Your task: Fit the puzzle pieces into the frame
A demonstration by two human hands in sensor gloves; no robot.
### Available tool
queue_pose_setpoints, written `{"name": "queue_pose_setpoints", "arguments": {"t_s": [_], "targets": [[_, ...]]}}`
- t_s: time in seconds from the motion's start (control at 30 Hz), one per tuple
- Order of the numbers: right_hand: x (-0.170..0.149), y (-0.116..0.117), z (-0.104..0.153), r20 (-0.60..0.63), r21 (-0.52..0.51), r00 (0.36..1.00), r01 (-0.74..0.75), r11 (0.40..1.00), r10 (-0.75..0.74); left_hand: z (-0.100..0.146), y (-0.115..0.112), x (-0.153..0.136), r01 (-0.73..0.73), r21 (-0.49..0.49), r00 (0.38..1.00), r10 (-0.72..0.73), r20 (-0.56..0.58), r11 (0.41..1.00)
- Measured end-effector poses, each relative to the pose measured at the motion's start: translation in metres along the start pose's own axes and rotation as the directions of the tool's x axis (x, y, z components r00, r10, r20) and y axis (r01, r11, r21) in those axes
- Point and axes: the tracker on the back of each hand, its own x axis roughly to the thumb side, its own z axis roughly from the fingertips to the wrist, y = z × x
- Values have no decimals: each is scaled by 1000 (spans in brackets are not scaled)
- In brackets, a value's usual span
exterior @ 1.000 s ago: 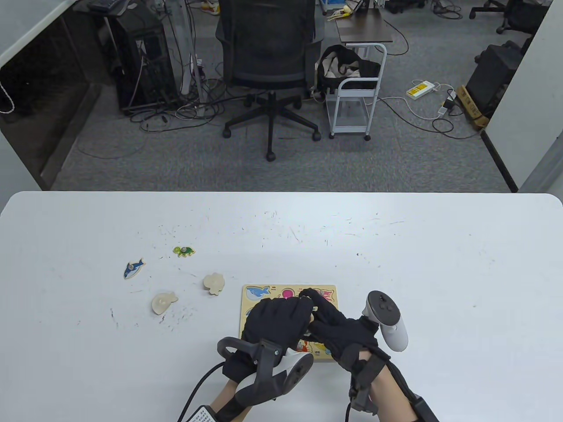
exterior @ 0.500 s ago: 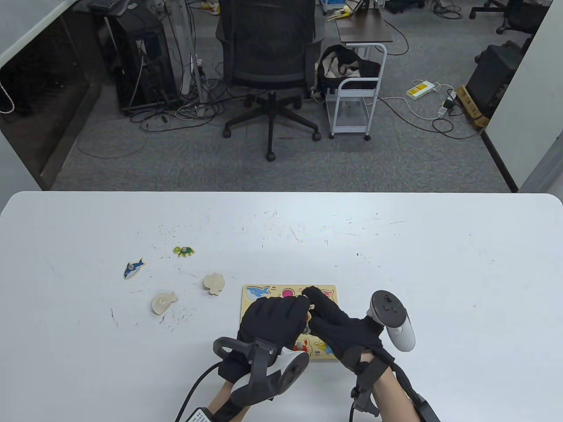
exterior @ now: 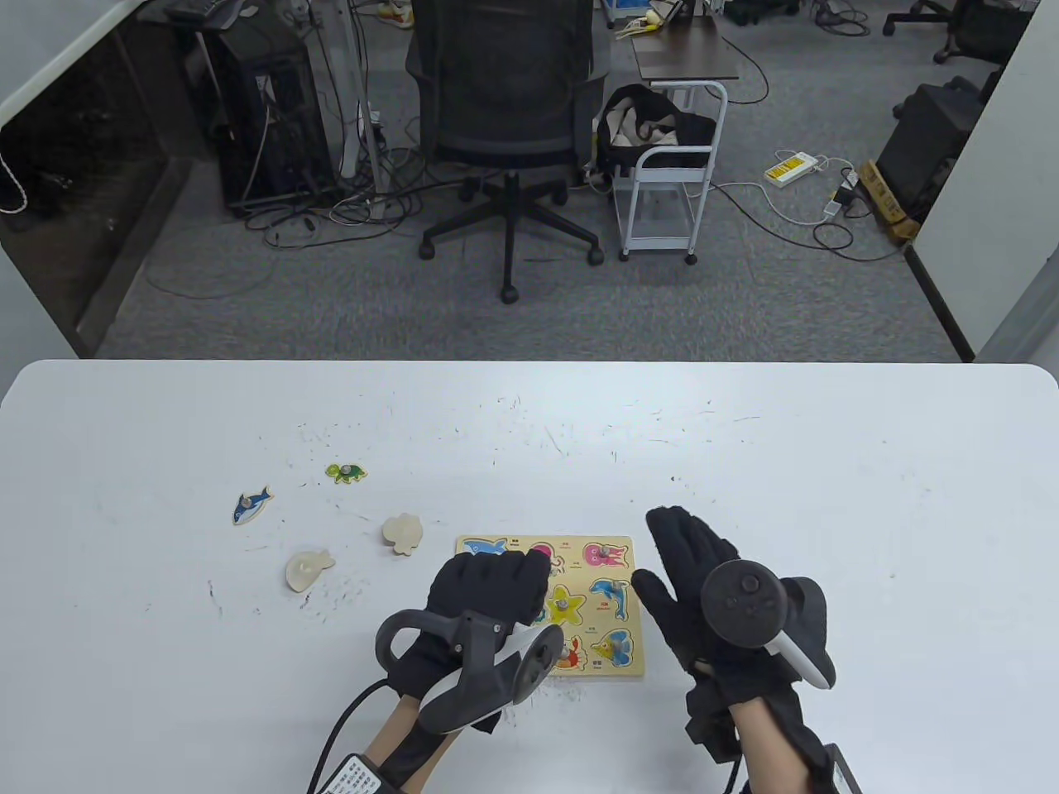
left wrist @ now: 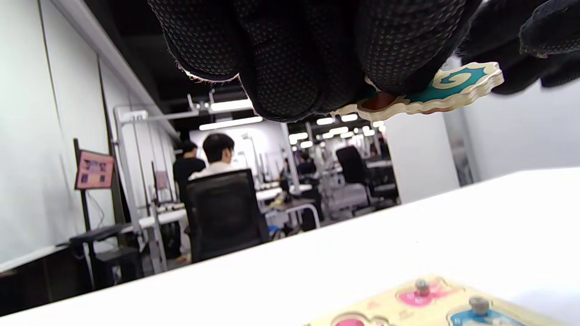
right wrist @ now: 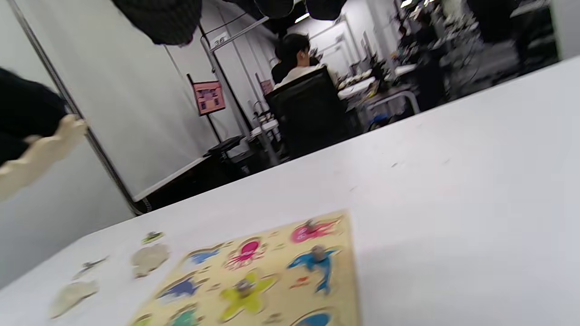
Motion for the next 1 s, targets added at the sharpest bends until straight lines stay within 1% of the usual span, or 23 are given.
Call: {"name": "queue_pose_setpoints", "arguments": {"t_s": [0.07, 0.2, 0.37, 0.53, 0.6, 0.67, 0.77, 0.87, 1.0], "targets": [[-5, -5, 2, -52, -59, 995, -87, 994, 84, -4, -1, 1, 26, -36, 1000, -25, 9, 999], [-11, -9, 2, -111, -100, 985, -145, 984, 134, -13, -5, 1, 65, -85, 998, -64, 20, 994], [-16, -9, 1, -122, -86, 986, -123, 989, 112, -24, -19, -1, 64, -173, 998, -61, 21, 983], [-15, -6, -1, -113, -65, 986, -128, 990, 120, -25, -45, 4, 112, -237, 993, -103, 49, 965], [-15, -6, -1, -110, -63, 987, -127, 990, 119, -22, -56, 9, 110, -252, 993, -98, 63, 961], [-15, -5, -1, -105, -61, 988, -124, 990, 117, -19, -65, 14, 151, -278, 987, -132, 88, 949], [-14, -4, -2, -103, -56, 987, -131, 990, 124, -17, -79, 19, 167, -298, 984, -143, 102, 940], [-13, -3, -2, -100, -50, 986, -139, 989, 133, -17, -89, 22, 171, -320, 984, -143, 107, 932], [-12, -2, -2, -97, -47, 986, -141, 989, 136, -17, -101, 27, 215, -337, 975, -183, 125, 916]]}}
